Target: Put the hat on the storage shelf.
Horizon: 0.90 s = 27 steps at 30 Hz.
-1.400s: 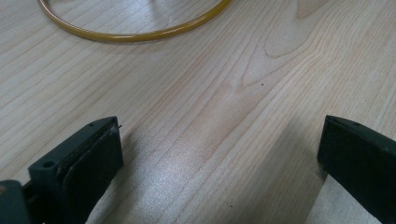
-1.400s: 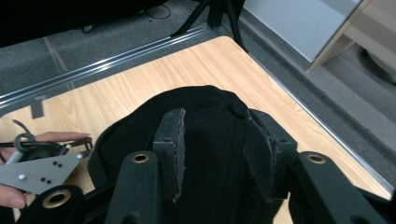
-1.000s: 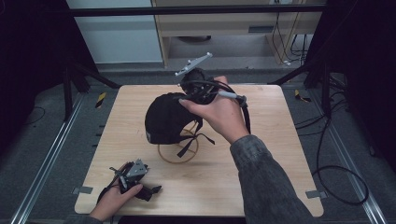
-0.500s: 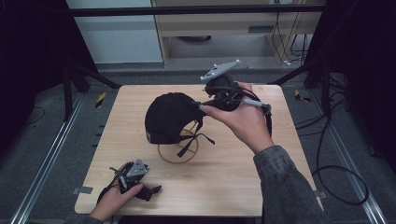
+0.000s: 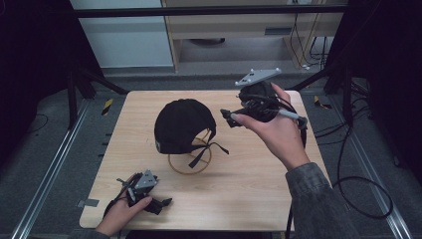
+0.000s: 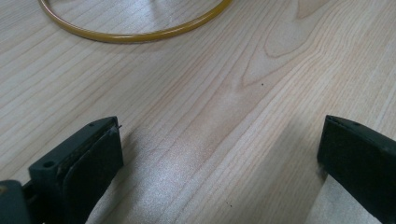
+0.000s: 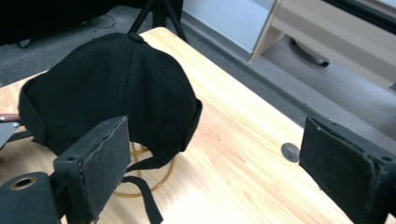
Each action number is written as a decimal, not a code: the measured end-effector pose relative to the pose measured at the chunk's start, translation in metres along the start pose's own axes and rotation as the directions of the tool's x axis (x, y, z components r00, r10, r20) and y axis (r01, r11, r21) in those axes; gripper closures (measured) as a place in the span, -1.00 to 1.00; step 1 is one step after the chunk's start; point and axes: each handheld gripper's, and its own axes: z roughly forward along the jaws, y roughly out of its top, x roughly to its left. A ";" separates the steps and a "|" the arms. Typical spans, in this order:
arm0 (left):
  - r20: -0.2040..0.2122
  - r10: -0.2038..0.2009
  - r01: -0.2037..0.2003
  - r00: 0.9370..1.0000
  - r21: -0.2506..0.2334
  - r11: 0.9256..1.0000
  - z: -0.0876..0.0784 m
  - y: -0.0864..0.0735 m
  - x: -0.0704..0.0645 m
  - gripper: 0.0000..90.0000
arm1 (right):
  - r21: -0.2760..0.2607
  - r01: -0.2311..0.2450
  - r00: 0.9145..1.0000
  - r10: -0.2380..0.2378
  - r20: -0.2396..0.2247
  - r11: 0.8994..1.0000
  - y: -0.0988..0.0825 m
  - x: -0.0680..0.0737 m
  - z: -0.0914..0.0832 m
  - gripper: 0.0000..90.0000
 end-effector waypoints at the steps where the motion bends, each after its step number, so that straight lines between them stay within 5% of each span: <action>1: 0.000 0.000 0.000 1.000 0.000 1.000 0.000 0.000 0.000 -1.00 | -0.001 -0.003 1.000 0.003 0.003 1.000 -0.002 -0.001 -0.001 -0.80; 27: -0.002 -0.001 0.001 1.000 -0.004 1.000 0.000 0.000 0.000 -1.00 | -0.013 -0.032 0.999 0.032 0.040 0.999 -0.065 -0.036 -0.037 -0.87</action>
